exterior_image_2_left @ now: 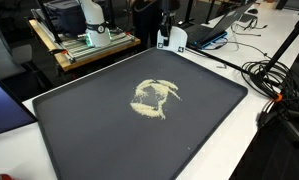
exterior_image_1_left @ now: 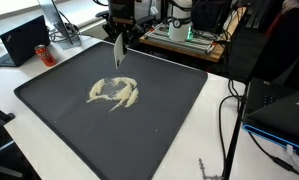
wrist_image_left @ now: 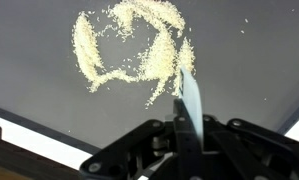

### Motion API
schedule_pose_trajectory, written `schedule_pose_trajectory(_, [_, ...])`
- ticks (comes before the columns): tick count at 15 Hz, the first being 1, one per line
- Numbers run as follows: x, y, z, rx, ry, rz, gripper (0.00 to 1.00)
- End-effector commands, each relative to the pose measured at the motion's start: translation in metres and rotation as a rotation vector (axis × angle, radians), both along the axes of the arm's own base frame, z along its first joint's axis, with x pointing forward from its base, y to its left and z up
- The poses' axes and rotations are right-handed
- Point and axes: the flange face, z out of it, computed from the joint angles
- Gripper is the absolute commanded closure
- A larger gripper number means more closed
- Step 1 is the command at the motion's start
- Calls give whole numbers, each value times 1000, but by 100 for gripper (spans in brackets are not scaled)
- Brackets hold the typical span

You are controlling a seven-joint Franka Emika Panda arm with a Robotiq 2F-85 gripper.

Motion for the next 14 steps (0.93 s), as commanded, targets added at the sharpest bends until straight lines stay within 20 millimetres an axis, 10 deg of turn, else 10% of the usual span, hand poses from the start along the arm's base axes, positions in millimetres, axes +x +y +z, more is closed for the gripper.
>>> schedule_pose_trajectory(1, [-9, 24, 12, -67, -25, -1, 99])
schedule_pose_trajectory(14, [-5, 64, 11, -118, -69, 137, 99])
